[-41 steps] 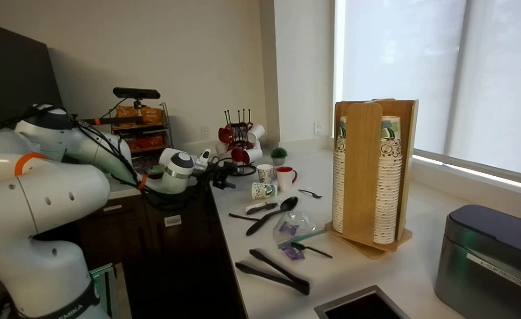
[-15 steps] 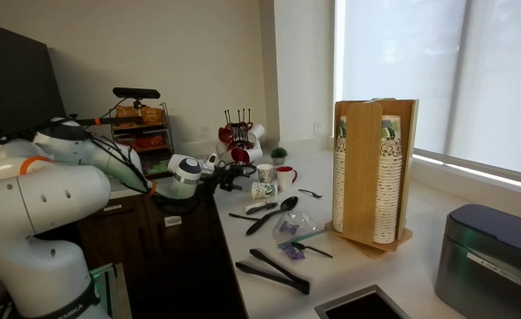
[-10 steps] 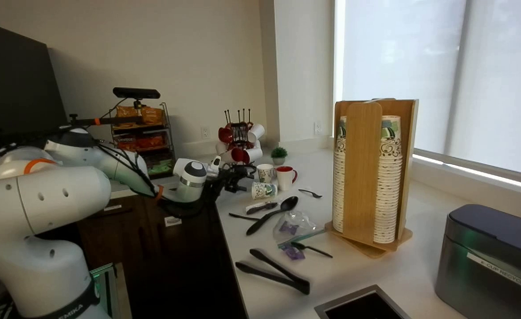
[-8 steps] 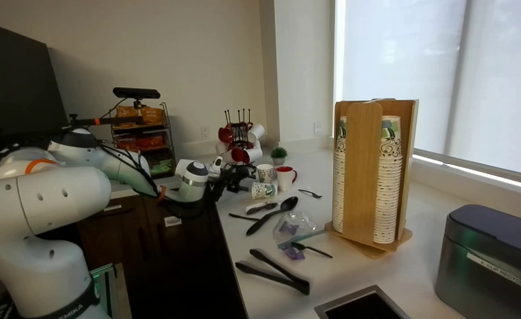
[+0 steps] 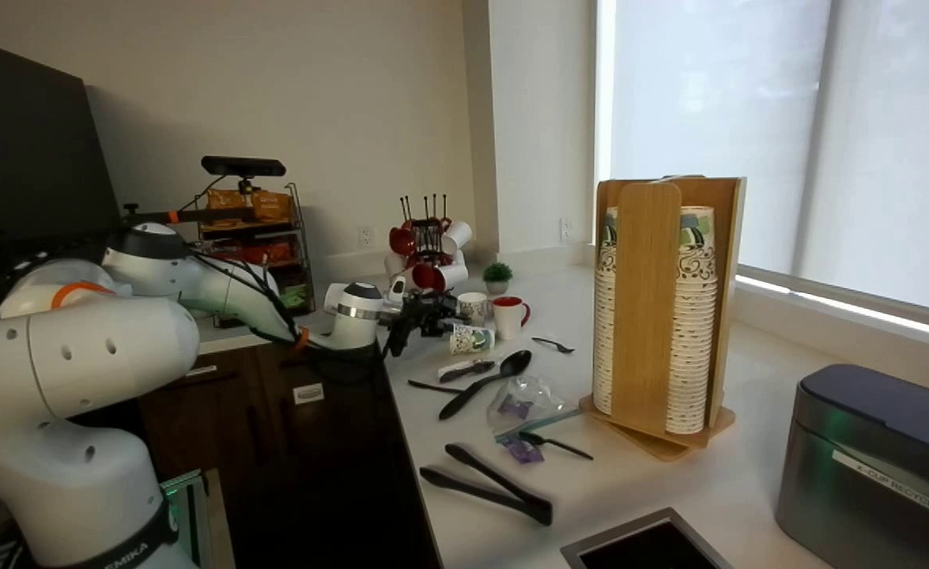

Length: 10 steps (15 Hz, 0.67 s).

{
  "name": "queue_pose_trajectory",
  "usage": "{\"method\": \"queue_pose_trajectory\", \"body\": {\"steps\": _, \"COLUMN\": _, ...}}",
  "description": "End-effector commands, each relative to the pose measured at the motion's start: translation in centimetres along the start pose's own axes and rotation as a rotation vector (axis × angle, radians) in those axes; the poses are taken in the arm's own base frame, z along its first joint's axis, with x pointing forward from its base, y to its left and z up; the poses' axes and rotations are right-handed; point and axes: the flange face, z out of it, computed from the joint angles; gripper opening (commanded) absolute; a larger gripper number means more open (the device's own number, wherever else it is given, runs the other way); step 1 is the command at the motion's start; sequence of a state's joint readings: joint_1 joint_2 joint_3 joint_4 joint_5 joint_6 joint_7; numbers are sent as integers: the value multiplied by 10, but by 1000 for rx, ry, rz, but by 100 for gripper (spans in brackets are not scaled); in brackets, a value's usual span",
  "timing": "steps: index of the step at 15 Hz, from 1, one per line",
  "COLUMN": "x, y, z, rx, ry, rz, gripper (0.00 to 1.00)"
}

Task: Place the coffee cup on the right upright.

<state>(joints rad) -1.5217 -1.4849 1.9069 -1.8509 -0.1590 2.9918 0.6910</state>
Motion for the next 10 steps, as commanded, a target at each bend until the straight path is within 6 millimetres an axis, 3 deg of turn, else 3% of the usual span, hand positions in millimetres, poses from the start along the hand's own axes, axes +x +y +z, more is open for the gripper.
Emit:
{"method": "queue_pose_trajectory", "body": {"steps": 1, "x": -1, "y": -15, "z": 7, "rx": 2, "ry": -21, "rz": 0, "gripper": 20}}
{"method": "queue_pose_trajectory", "body": {"steps": 4, "x": -5, "y": -17, "z": 7, "rx": 29, "ry": -60, "rz": 6, "gripper": 1}}
{"method": "queue_pose_trajectory", "body": {"steps": 10, "x": 3, "y": 19, "z": -3, "rx": 116, "ry": -216, "rz": 29, "gripper": 1}}
